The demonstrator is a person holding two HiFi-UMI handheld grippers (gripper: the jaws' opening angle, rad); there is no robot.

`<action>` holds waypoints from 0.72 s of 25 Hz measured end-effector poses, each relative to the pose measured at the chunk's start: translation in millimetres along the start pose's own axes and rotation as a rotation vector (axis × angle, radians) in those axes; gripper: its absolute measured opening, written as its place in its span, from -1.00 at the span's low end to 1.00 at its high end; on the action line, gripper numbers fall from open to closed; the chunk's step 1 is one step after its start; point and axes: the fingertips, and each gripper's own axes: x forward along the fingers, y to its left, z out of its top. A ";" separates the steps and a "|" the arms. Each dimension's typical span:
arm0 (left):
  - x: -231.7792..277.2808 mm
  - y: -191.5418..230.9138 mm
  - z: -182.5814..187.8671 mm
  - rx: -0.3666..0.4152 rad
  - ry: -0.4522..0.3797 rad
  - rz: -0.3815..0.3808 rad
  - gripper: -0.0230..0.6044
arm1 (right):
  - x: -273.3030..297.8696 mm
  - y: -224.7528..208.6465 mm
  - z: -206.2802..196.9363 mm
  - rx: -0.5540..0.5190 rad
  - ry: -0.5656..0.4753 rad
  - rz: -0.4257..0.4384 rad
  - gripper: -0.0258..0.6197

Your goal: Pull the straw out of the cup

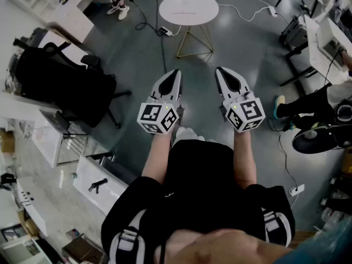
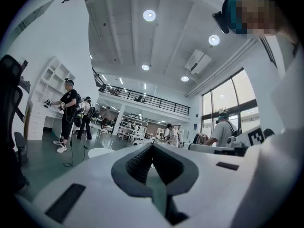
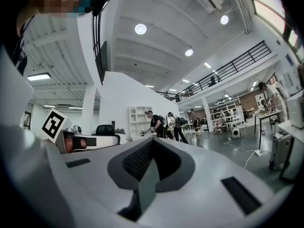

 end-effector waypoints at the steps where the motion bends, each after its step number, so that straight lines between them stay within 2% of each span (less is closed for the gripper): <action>1: 0.3 0.1 2.5 0.000 -0.006 0.002 -0.90 | 0.8 0.3 2.2 -0.008 0.000 0.002 -0.87; 7: 6.9 -5.6 4.0 0.011 -0.006 -0.004 -0.90 | 0.9 -2.4 6.7 -0.026 -0.011 0.024 -0.87; 18: 17.3 -8.4 2.8 0.007 0.004 -0.022 -0.90 | 8.2 -16.7 10.0 -0.013 -0.030 0.006 -0.87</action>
